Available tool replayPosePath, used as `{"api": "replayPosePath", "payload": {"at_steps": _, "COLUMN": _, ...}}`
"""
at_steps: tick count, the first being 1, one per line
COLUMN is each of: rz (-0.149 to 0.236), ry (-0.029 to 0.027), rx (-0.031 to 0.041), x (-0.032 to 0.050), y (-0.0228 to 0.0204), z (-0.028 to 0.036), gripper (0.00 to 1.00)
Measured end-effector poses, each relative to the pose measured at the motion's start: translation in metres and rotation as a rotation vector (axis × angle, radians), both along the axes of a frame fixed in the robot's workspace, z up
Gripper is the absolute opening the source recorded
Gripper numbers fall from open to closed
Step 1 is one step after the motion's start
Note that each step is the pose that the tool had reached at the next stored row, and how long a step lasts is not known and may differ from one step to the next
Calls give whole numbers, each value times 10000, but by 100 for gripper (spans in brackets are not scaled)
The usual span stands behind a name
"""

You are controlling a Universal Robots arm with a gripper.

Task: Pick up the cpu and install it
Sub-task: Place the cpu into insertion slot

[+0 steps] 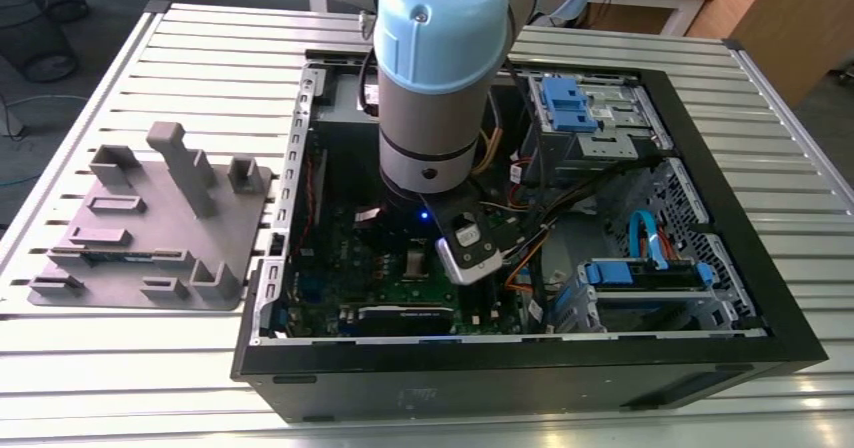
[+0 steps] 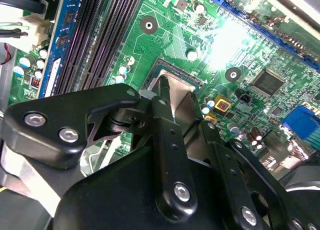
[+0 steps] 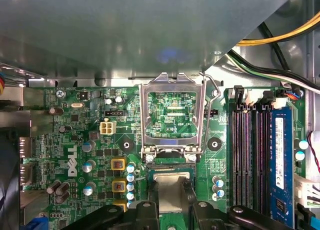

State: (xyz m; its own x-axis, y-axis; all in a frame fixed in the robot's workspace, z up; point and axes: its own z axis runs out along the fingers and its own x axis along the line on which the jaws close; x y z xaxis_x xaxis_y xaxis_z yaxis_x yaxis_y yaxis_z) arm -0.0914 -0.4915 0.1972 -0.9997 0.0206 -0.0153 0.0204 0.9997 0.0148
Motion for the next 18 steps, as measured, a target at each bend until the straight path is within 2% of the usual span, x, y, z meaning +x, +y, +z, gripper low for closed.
{"api": "replayPosePath", "payload": {"at_steps": 18, "rz": 0, "ry": -1, "rx": 0, "x": 11, "y": 0, "z": -18, "gripper": 31}}
